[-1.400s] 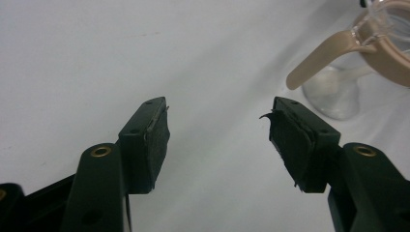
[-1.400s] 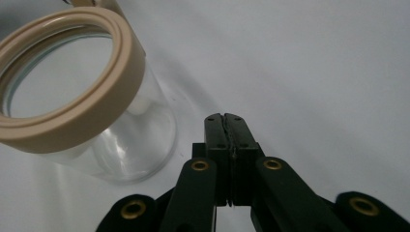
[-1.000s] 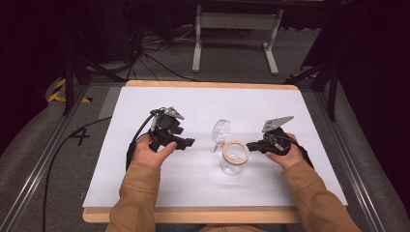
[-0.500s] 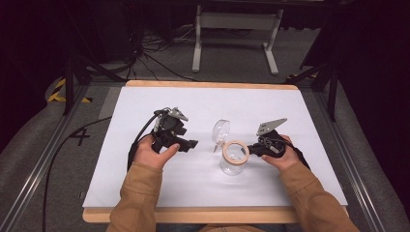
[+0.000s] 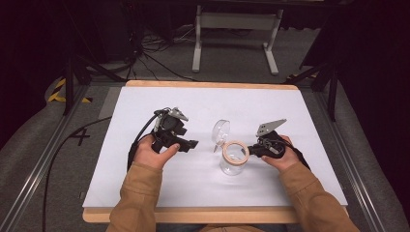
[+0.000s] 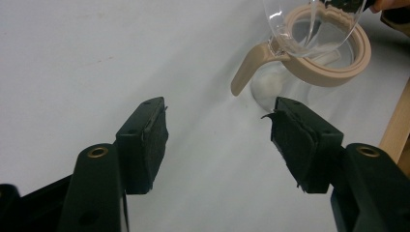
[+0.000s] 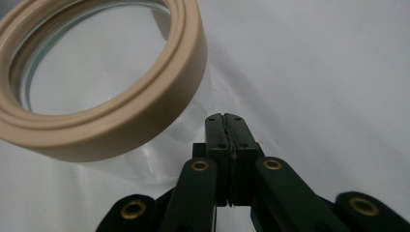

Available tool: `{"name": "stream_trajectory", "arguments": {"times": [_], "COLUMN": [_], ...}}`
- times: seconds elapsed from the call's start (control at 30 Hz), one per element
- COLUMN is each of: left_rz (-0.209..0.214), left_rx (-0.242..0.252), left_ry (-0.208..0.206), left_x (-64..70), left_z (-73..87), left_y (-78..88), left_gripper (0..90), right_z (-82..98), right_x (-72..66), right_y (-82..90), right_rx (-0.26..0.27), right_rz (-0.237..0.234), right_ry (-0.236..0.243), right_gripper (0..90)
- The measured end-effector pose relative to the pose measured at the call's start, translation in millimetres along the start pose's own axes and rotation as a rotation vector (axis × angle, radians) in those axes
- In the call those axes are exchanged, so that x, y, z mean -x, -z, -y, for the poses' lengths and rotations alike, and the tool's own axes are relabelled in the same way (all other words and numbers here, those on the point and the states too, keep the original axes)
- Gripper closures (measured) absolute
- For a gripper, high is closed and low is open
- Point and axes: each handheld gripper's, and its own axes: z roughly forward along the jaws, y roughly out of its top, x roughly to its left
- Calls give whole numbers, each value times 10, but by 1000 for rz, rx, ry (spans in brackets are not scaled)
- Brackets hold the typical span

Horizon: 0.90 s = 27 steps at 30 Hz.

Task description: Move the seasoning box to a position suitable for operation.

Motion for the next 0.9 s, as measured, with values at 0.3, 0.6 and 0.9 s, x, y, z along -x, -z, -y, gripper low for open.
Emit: {"name": "stream_trajectory", "arguments": {"times": [0.3,0.6,0.9], "left_rz": [4,13,23], "left_rx": [-4,-4,-2], "left_ry": [-3,-11,-20], "left_x": [-12,-8,-9], "left_z": [-26,-65,-112], "left_y": [-28,-55,-82], "left_gripper": [381,381,394], "right_z": [11,19,29], "right_x": [-74,-165,-279], "right_y": [18,18,-8], "right_rx": [-18,-48,-87], "right_rz": [-7,-27,-55], "right_ry": [25,53,78], "right_gripper": [898,899,899]}}
